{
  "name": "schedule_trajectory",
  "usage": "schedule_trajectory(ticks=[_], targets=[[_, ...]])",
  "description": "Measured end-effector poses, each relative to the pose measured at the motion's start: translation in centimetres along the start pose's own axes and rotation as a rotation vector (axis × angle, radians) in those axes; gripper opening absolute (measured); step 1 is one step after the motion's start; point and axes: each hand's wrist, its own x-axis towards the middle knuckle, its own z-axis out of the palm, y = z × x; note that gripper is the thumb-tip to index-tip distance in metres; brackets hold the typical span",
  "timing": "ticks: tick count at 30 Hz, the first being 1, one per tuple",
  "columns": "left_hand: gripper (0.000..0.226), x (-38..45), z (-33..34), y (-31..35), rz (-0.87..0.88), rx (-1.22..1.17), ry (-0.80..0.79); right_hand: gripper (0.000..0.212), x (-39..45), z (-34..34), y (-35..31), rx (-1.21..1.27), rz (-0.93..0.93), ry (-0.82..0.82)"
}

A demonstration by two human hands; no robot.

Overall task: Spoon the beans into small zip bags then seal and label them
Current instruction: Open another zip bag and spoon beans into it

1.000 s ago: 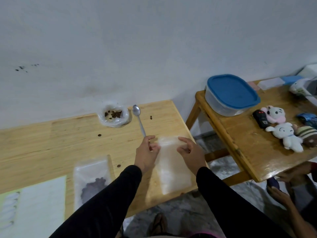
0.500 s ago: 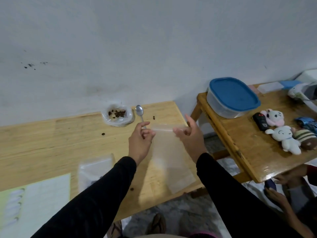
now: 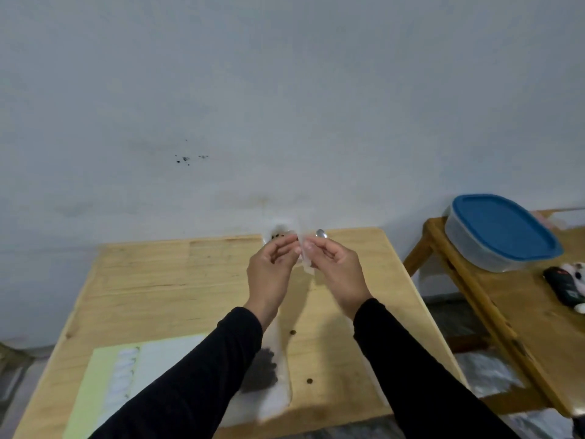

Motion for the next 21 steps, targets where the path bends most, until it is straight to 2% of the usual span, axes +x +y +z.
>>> schedule_trajectory(ticks=[5,10,15,21], targets=[[0.023,0.4,-3.6,0.1,0.001,0.027,-0.012,0.030,0.6,3.2,0.5,-0.008,0.014,-0.022],[0.012,0.8,-5.5,0.7,-0.049,-0.105,-0.033,0.029,0.4,5.1,1.4,0.008,-0.002,-0.066],[0.028,1.5,-6.2,0.5,-0.122,-0.064,-0.003,0.019,0.8,5.4,2.0,-0.146,-0.051,-0.057],[0.020,2.0,-5.6,0.4,-0.127,-0.080,0.006,0.008,1.3,5.4,1.8,-0.238,-0.072,-0.006]])
